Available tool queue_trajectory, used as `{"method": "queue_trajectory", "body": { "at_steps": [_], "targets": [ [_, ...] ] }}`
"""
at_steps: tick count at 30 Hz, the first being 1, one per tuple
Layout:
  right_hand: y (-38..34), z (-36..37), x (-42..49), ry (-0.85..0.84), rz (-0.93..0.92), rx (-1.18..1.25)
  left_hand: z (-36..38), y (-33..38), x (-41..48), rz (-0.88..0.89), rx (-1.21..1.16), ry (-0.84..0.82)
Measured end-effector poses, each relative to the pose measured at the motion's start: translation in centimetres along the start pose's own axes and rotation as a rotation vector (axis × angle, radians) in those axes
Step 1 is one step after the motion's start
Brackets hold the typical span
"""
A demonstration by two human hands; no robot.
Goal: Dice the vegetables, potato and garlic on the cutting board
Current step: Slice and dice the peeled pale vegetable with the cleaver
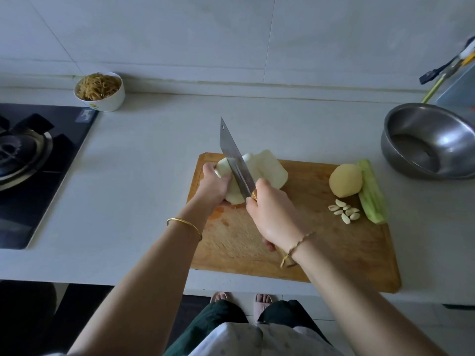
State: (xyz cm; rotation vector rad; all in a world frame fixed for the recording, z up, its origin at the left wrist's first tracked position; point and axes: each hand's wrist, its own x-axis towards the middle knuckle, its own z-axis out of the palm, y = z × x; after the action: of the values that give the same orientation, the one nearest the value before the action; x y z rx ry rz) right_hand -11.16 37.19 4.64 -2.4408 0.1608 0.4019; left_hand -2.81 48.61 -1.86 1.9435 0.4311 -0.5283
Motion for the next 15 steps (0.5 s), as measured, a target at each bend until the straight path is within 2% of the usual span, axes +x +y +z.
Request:
{"method": "queue_trajectory", "body": {
  "at_steps": [12,15],
  "targets": [
    [1.3,2.1,2.4,-0.049,0.009,-0.062,0.0,0.3,0.3,-0.027,0.013,-0.021],
    [2.1,2.8,3.1,-0.115,0.056,0.048,0.1,0.2,0.3,-0.014,-0.001,-0.047]
  ]
}}
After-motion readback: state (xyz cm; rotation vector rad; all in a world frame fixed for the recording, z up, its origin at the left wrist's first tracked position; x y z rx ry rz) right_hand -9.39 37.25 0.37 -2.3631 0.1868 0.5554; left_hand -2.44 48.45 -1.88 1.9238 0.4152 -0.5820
